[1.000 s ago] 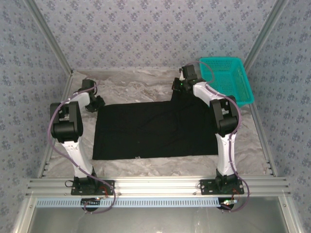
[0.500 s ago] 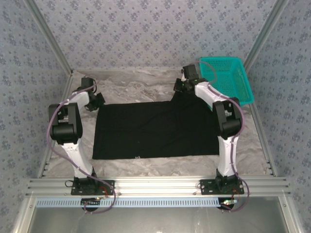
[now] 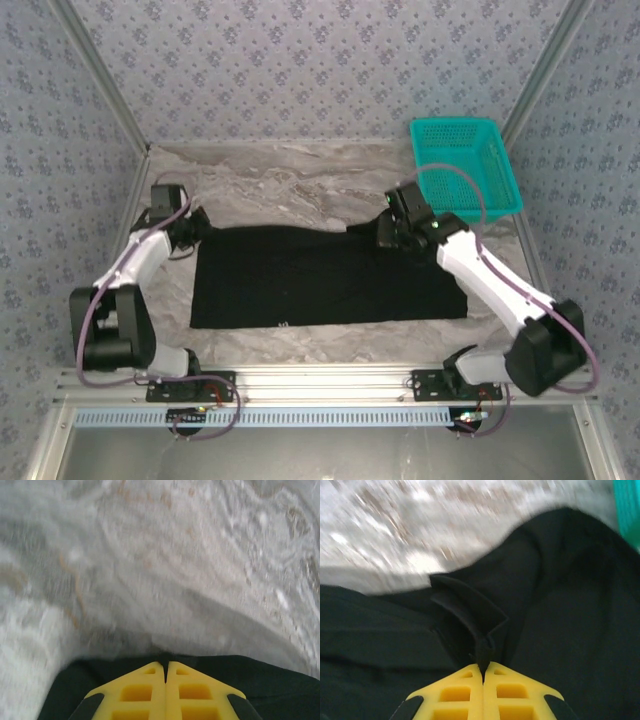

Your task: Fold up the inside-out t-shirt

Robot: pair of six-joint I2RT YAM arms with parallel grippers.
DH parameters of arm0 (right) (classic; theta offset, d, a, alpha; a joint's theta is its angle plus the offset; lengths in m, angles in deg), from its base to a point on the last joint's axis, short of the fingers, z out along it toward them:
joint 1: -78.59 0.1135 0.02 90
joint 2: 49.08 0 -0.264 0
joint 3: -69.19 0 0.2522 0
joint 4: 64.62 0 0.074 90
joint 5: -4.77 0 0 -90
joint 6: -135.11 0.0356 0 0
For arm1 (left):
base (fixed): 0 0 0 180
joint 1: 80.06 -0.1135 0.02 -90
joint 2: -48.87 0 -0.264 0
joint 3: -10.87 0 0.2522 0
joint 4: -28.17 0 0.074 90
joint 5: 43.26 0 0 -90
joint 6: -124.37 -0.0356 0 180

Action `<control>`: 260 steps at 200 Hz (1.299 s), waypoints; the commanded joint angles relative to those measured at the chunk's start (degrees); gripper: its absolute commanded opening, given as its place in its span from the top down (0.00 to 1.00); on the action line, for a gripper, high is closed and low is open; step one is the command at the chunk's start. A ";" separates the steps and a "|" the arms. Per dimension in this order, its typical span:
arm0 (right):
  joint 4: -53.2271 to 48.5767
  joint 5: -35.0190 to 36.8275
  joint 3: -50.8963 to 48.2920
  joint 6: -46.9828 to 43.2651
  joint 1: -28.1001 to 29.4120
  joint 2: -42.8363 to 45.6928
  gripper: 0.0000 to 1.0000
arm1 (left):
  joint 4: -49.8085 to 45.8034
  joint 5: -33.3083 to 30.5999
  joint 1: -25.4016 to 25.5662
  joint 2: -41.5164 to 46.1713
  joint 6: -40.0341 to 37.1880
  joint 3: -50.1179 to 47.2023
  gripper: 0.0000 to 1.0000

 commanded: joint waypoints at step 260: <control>-8.79 4.72 -21.14 14.80 0.87 9.32 0.81 | -1.80 -5.92 -1.49 14.32 3.34 -20.87 0.84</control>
